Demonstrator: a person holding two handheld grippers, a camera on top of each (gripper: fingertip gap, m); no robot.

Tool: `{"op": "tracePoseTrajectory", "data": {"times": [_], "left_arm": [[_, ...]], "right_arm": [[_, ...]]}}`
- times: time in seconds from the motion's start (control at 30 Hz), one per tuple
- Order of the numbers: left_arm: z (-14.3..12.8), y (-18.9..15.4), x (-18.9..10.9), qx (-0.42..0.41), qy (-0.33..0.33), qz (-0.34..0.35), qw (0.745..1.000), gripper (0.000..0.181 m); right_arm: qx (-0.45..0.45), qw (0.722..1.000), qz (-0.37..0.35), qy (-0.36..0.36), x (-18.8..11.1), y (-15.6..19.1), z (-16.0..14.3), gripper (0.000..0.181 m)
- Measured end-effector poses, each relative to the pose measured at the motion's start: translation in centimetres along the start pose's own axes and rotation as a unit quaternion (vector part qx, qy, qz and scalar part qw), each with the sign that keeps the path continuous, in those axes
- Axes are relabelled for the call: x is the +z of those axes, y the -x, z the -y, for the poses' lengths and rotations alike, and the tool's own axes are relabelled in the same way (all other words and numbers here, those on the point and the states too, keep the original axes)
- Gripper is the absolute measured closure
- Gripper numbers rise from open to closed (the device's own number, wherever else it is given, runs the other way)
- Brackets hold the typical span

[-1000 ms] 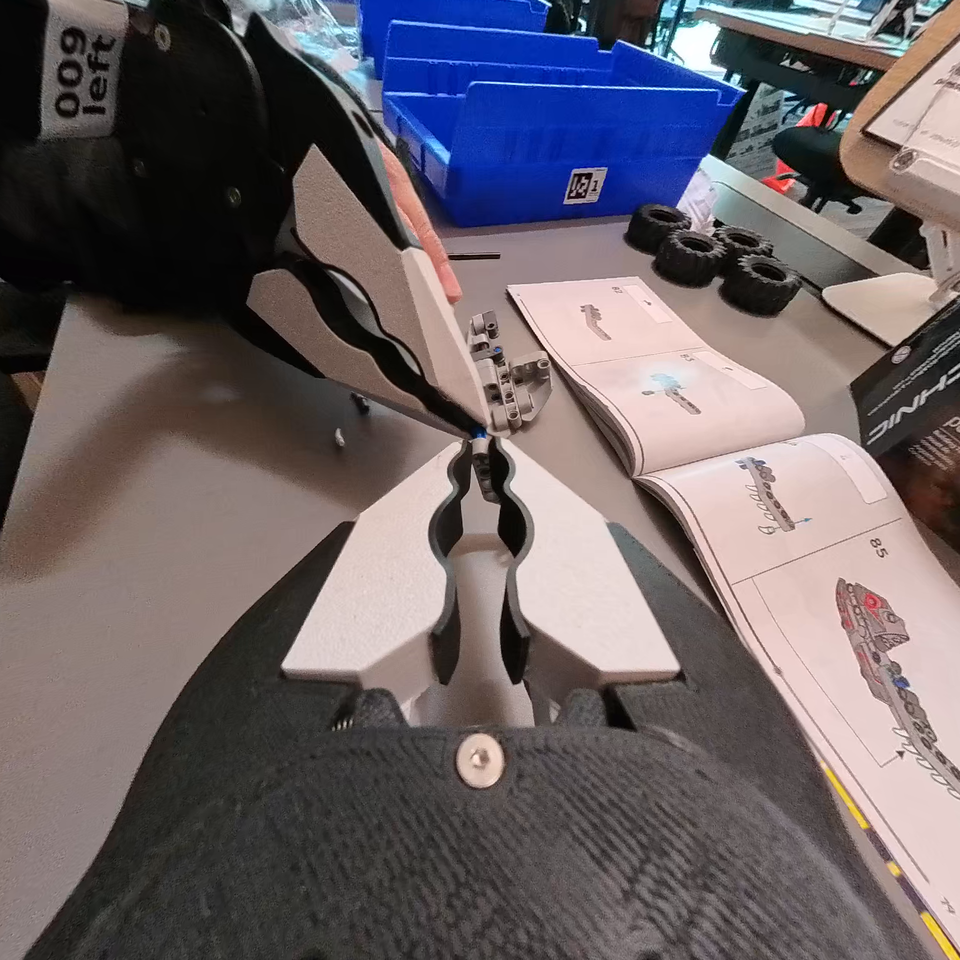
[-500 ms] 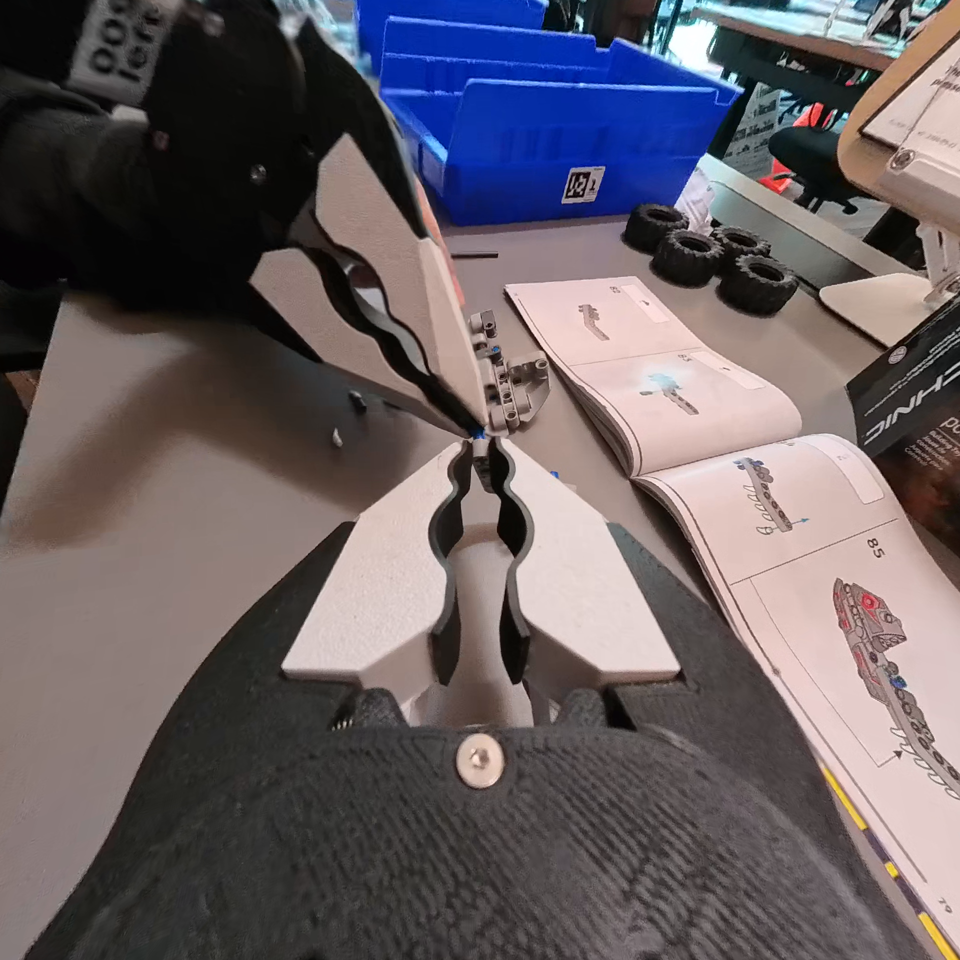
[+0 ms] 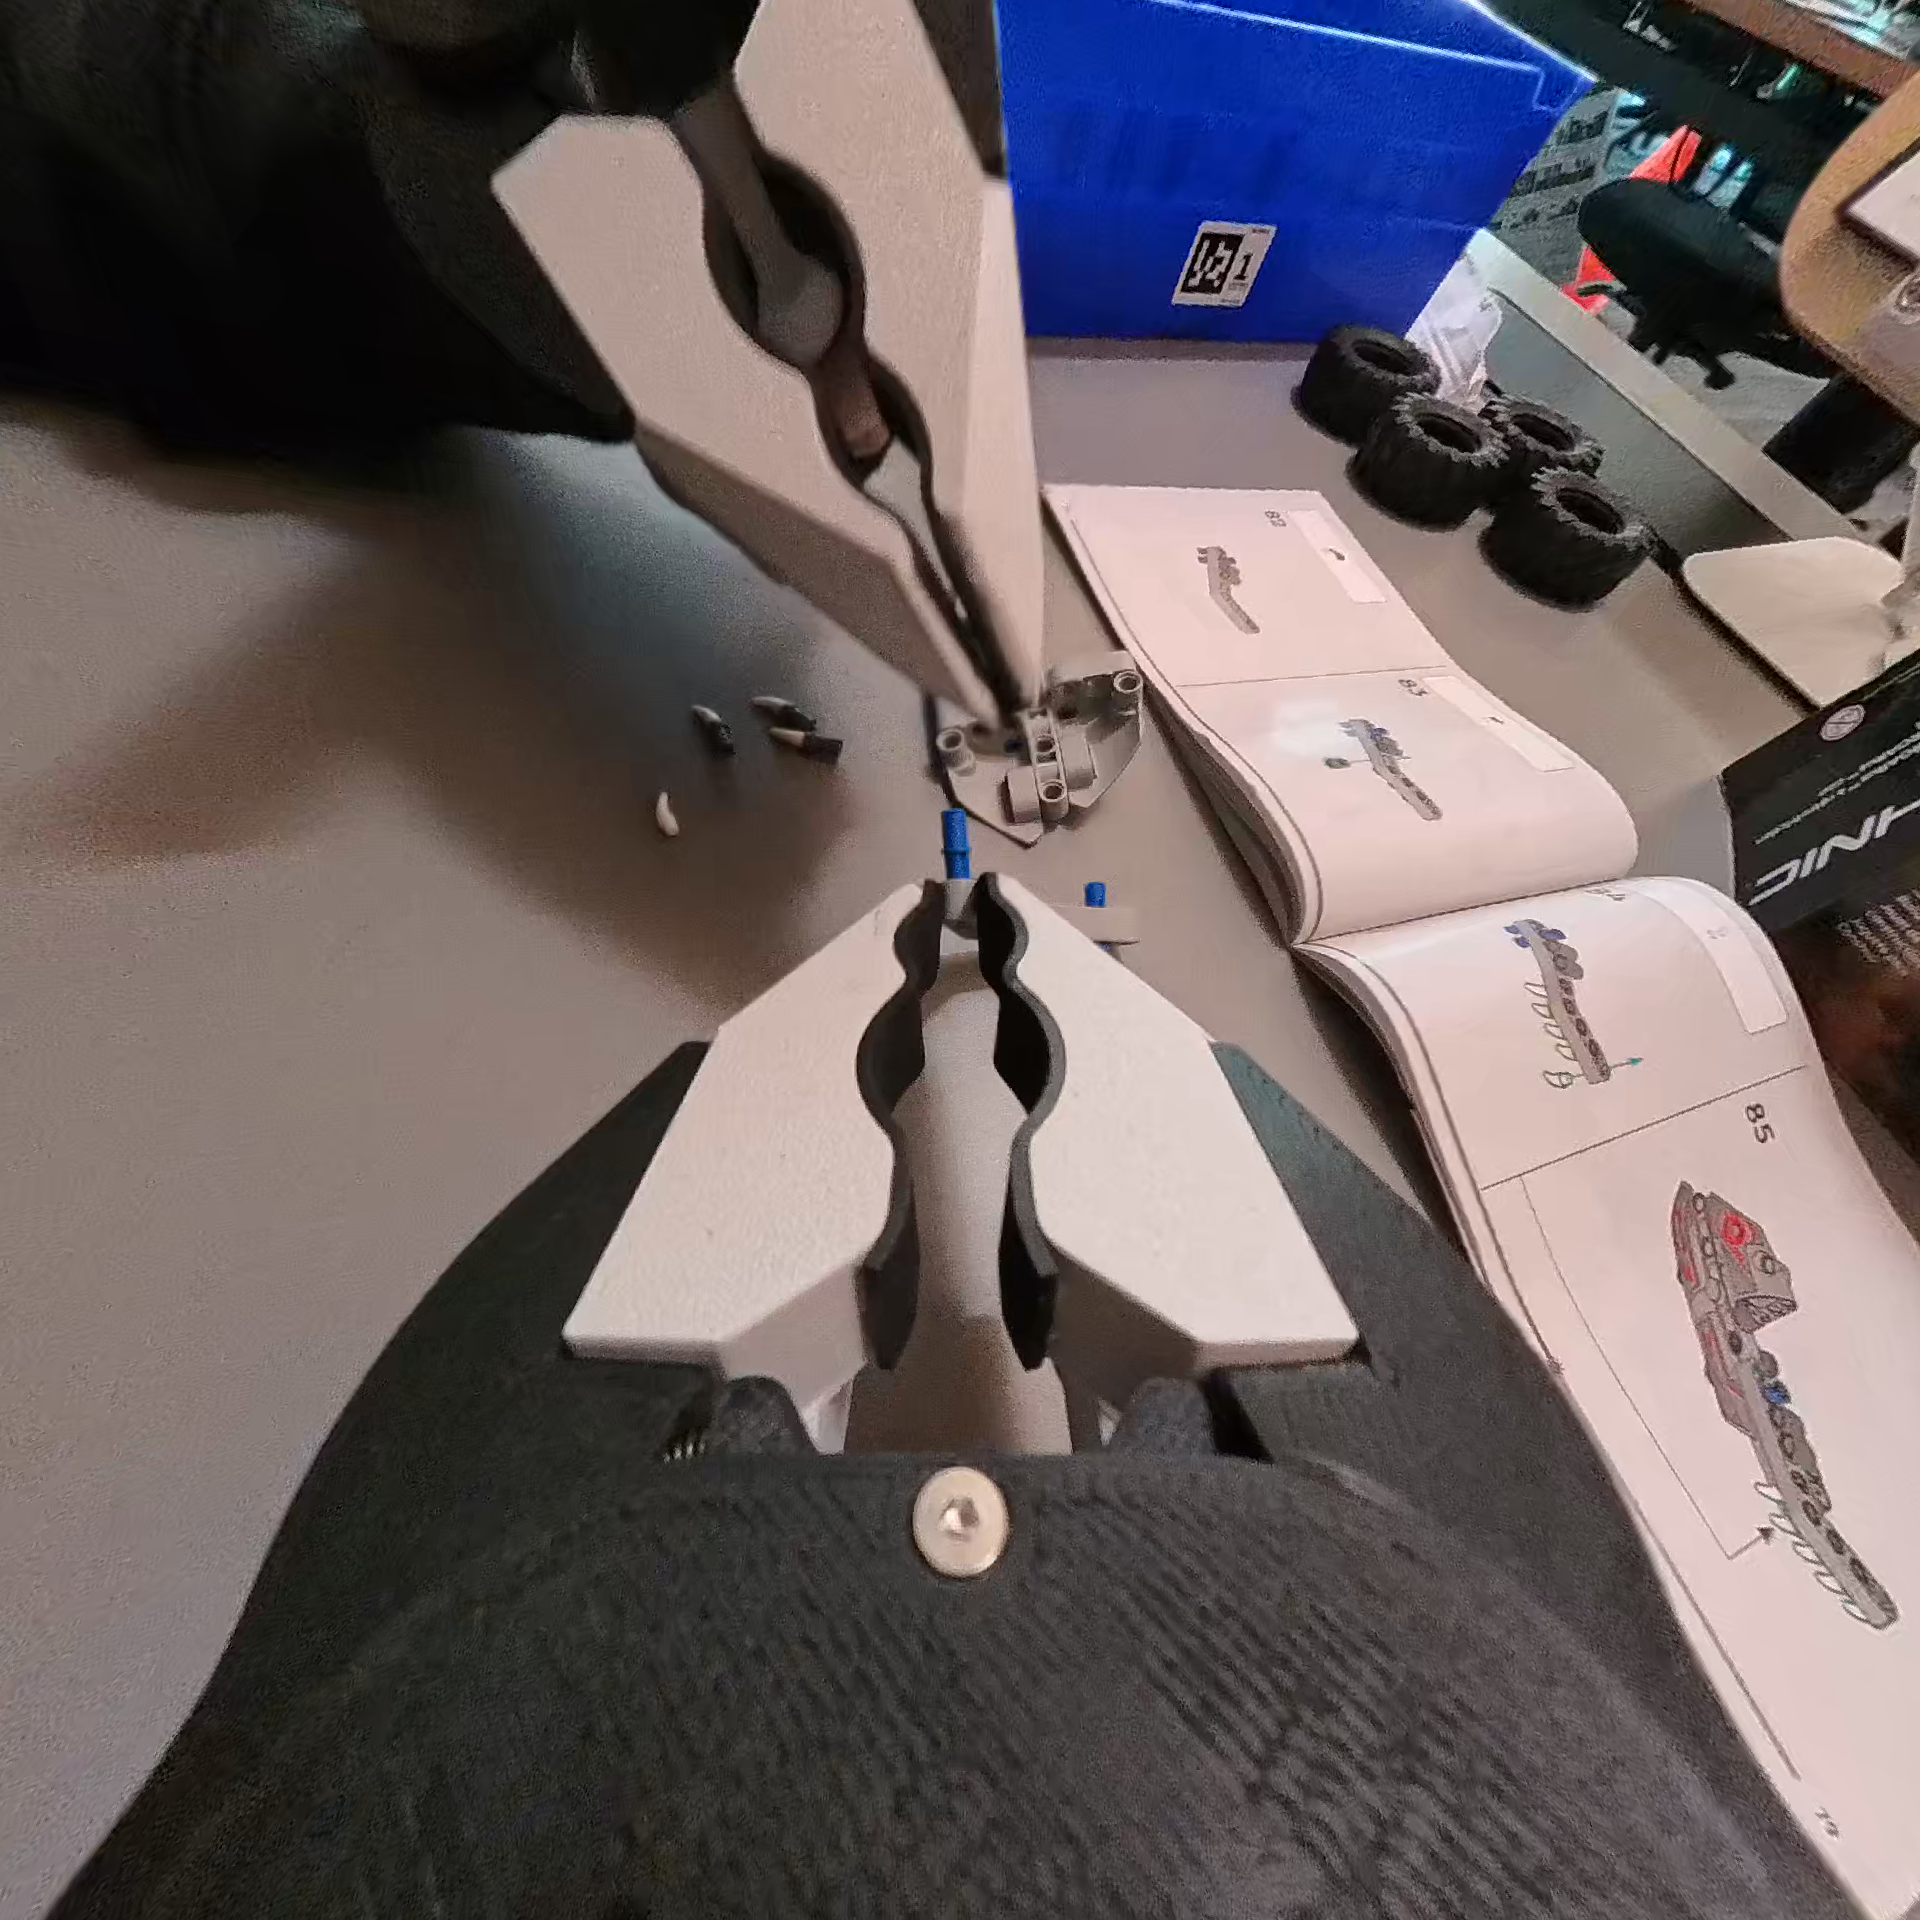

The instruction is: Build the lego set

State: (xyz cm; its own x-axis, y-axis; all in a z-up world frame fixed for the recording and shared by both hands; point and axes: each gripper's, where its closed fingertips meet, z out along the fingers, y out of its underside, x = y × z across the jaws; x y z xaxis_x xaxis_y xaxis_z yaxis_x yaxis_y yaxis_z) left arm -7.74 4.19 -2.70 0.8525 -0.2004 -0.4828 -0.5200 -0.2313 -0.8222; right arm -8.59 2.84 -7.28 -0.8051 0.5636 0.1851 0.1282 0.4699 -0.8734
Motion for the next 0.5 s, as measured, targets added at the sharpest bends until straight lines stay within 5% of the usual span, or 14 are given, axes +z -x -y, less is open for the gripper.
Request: {"op": "tracePoseTrajectory", "data": {"times": [0.33,0.5], "left_arm": [[-3.6,-1.5,0.4,-0.001,0.087,-0.046,0.995,0.168],[-2.1,0.3,0.8,0.094,0.079,0.056,0.991,0.150]], "right_arm": [[-0.001,0.999,-0.011,-0.036,-0.8,-0.2,0.9,0.175],[0.008,0.998,-0.039,-0.057,-1.1,-1.1,1.4,0.175]]}}
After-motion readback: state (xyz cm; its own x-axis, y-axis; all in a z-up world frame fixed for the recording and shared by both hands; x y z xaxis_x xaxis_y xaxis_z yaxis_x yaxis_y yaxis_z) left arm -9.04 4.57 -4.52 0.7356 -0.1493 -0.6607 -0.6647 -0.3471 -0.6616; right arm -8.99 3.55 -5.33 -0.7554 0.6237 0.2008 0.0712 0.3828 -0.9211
